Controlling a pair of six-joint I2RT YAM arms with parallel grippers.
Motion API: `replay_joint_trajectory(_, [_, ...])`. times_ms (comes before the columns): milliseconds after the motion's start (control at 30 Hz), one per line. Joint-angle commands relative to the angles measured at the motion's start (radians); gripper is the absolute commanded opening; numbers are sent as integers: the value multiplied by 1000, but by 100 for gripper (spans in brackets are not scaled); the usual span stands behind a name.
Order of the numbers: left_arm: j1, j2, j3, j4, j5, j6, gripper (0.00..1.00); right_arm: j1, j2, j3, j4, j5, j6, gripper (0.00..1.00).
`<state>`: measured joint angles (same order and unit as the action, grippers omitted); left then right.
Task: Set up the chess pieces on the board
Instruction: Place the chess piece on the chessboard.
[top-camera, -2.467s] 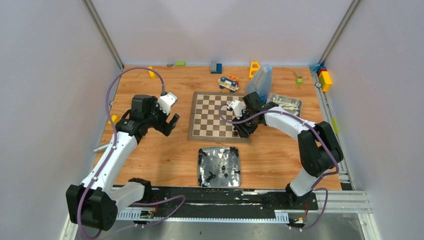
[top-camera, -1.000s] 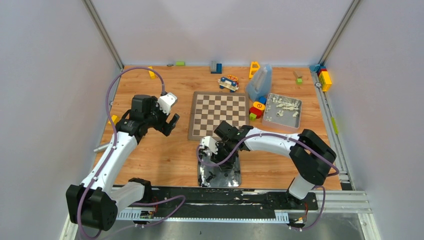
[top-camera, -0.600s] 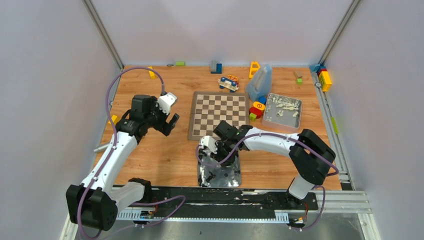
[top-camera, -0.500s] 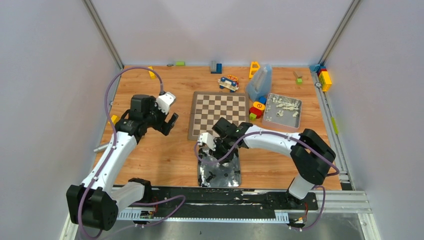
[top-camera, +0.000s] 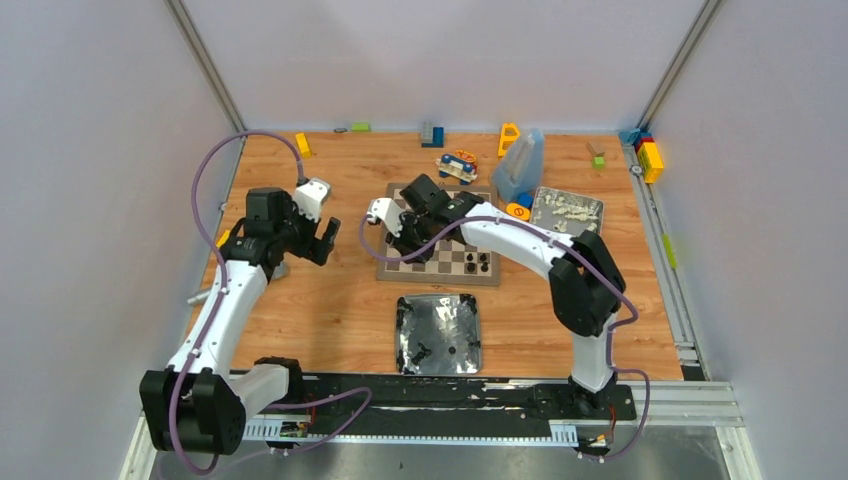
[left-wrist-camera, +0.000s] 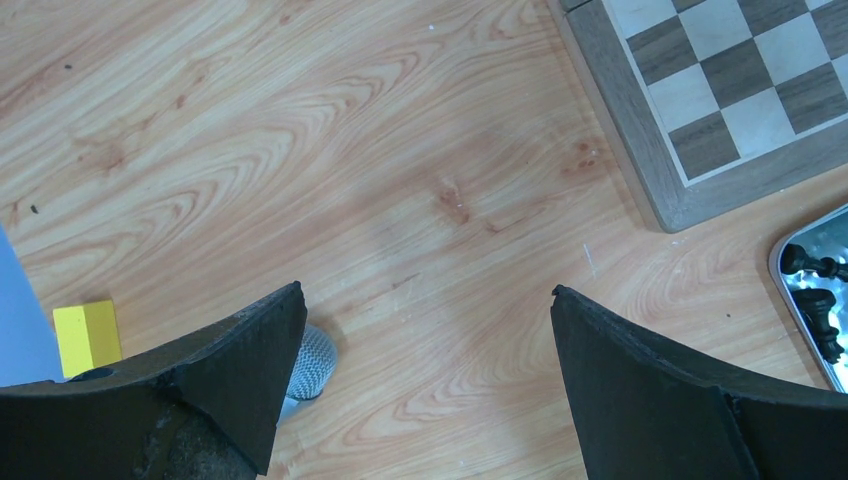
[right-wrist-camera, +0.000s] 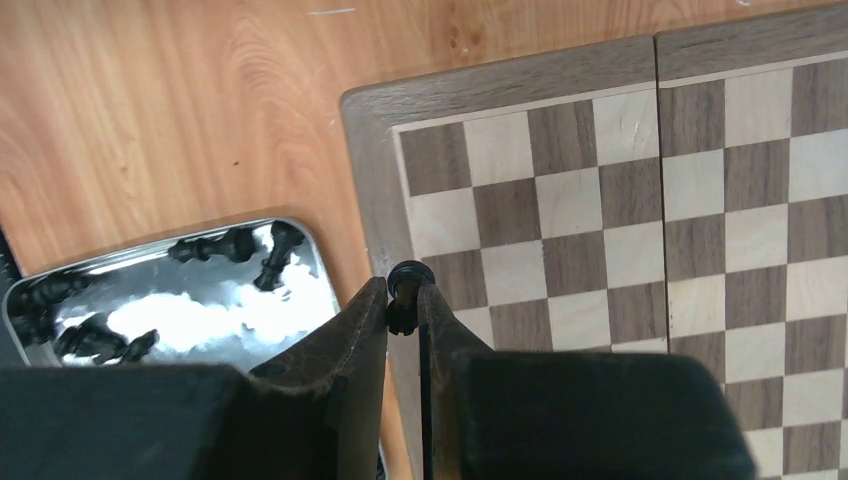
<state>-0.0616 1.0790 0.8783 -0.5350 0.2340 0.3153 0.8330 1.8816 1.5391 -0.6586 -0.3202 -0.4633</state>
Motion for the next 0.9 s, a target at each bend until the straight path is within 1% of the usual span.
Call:
replay_joint_trajectory(0, [24,4,54,21,-4,-33,100,-6,109,133,-53,6,26,3])
replay_joint_trajectory(300, [44,3,60,12,-21,-35,100,-5,248,310,-108,-23,34,4])
replay_joint_trajectory(733, [57,44,56,9,-47,-35,100,16,327,374,-134,-46,23,4])
replay_joint_trajectory(800, [85,51,57,9,-49,-36,100,18,334,372,-134,-41,20,4])
replay_joint_trajectory(867, [90,53,57,9,-48,-36,100,20,342,372,-136,-39,19,5])
